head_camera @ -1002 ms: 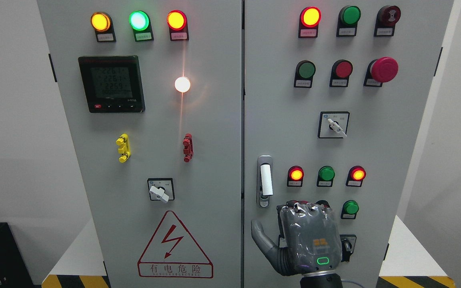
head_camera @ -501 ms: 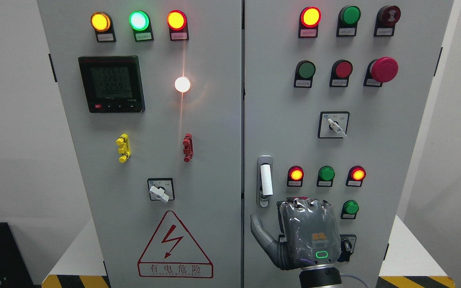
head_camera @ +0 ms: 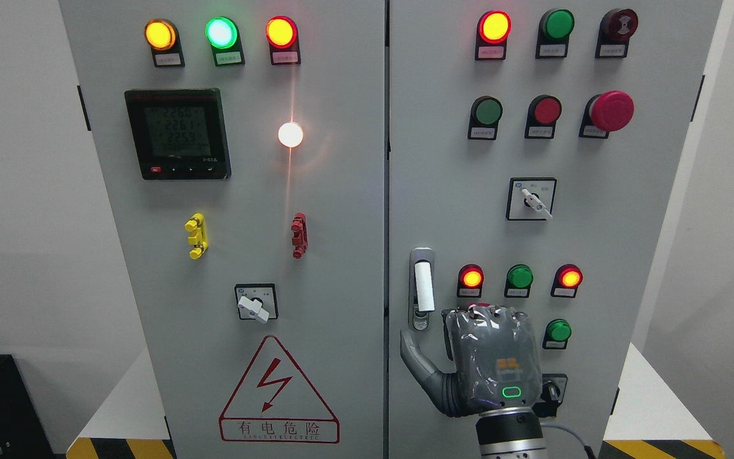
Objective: Release door handle
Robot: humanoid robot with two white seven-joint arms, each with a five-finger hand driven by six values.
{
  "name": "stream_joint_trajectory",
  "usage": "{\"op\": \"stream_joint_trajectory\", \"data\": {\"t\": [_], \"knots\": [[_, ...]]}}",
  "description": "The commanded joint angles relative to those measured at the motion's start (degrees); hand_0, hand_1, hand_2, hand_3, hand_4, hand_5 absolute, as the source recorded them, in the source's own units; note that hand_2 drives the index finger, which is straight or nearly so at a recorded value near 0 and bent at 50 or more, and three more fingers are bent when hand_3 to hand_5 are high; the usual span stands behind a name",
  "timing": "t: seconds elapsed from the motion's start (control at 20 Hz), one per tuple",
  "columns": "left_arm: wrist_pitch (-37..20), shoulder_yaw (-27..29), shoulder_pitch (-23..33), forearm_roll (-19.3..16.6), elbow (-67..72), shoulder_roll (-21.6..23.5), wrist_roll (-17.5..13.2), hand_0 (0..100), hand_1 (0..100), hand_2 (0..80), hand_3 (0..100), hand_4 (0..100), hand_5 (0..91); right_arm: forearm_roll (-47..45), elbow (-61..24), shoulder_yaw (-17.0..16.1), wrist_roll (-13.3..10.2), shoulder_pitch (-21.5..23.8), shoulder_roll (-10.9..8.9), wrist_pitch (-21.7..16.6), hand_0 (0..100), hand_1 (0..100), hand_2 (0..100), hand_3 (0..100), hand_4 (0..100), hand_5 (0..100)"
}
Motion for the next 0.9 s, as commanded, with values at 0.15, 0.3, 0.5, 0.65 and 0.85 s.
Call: {"op": "stream_joint_trajectory", "data": {"t": [0.15,0.3,0.5,0.65,0.85], "knots": [[-0.05,0.00,0.00,0.00,0.00,0.00,0.01,12,56,0.0,0,0,0.0,-0.04,1.78,-0.17,0.09,-1.70,0.09,0.11,34,18,98,100,100,100],[-0.05,0.00,0.00,0.00,0.00,0.00,0.01,12,56,0.0,0,0,0.0,-0.13,2.48,-0.43,0.09,-2.23,0.00,0.20,34,18,97,100,100,100],[-0.05,0.00,0.00,0.00,0.00,-0.09,0.01,12,56,0.0,0,0,0.0,-0.13,2.92,-0.78,0.09,-2.41,0.00,0.29,34,18,97,100,100,100],[-0.05,0.00,0.00,0.00,0.00,0.00,0.01,12,56,0.0,0,0,0.0,-0.13,2.92,-0.87,0.09,-2.50,0.00,0.29,34,18,97,100,100,100],[-0.05,0.00,0.00,0.00,0.00,0.00,0.01,12,56,0.0,0,0,0.0,-0.22,3.71,-0.87,0.09,-3.20,0.00,0.64,34,19,97,100,100,100]]}}
